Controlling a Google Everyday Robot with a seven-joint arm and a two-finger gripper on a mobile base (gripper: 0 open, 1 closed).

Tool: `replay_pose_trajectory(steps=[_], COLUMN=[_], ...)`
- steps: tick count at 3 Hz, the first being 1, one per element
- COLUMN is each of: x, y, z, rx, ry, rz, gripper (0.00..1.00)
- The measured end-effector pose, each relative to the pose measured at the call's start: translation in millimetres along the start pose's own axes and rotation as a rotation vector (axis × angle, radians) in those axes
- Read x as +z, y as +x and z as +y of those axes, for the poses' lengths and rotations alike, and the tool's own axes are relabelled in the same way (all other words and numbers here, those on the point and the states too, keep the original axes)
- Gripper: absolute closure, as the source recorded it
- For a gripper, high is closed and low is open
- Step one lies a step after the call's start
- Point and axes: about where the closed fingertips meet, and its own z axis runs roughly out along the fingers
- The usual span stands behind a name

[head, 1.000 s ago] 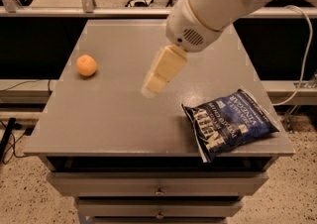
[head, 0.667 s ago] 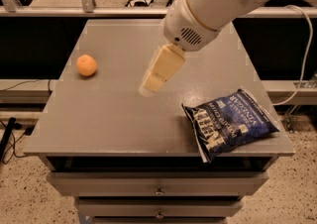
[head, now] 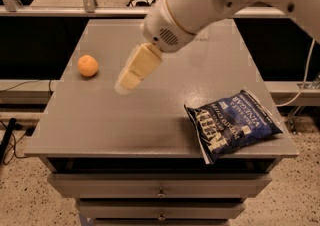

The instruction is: Move orange near water bottle

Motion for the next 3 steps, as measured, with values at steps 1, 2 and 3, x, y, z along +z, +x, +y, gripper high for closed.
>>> replay_pose_trajectory(steps=[1,2,3], x=[45.6,83.7,122.5], y=[-40.9,-75.2,-105.6], z=[-7.1,-14.8,-21.8], rx=[0.032,0.044,0.047], ry=[-0.062,-0.104,-0.128], rz=[-0.123,-0.213,-0.291], gripper=[0.0,0.0,0.0])
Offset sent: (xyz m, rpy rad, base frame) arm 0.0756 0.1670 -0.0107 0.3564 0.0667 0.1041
